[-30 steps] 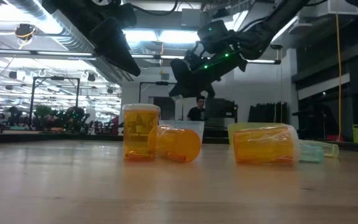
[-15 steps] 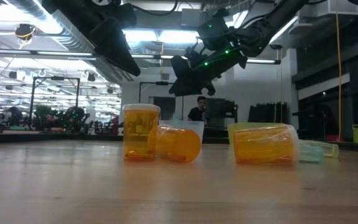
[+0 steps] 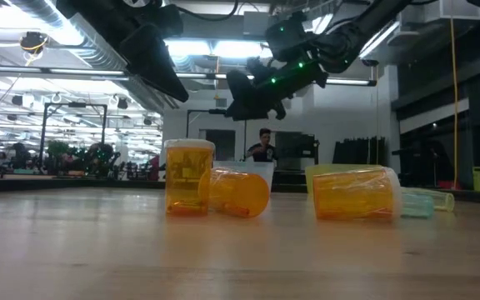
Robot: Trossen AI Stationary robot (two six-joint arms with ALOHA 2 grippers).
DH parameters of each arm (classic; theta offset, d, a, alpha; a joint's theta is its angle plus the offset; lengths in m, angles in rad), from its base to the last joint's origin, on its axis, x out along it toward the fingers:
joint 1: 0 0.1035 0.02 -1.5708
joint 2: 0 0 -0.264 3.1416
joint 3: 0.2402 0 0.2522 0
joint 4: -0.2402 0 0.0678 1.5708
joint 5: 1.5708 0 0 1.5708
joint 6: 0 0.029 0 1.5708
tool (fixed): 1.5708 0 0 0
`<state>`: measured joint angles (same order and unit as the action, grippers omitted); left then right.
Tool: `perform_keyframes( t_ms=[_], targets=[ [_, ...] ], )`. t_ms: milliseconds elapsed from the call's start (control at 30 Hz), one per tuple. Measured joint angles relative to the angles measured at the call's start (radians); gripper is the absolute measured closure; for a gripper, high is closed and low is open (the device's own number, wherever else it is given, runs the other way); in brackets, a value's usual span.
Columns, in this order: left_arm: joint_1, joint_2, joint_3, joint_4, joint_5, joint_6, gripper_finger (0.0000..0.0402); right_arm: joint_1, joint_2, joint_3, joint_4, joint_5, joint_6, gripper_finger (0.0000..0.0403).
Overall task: Pick and place medicine bottles into bin by pill shape (circle, oval)
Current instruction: Put the small yellow pill bottle into the transparent bin
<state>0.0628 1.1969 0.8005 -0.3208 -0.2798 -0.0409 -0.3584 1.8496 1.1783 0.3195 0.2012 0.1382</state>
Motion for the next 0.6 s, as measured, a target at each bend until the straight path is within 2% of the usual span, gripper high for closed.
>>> perform_keyframes(
  t_ms=[100, 233, 400, 600],
  targets=[
    [0.000, 0.000, 0.000, 0.000, 0.000, 0.000, 0.0244, 0.000, -0.021, 0.060, -0.094, -0.001, -0.040, 0.0228],
    [0.000, 0.000, 0.000, 0.000, 0.000, 0.000, 0.0244, 0.002, -0.064, 0.167, -0.405, -0.002, -0.007, 0.0210],
    [0.000, 0.000, 0.000, 0.000, 0.000, 0.000, 0.0244, 0.022, -0.085, 0.296, -0.778, -0.001, 0.052, 0.0213],
    [0.000, 0.000, 0.000, 0.001, 0.000, 0.000, 0.0244, 0.076, -0.111, 0.332, -1.030, -0.001, 0.014, 0.0225]
  ],
)
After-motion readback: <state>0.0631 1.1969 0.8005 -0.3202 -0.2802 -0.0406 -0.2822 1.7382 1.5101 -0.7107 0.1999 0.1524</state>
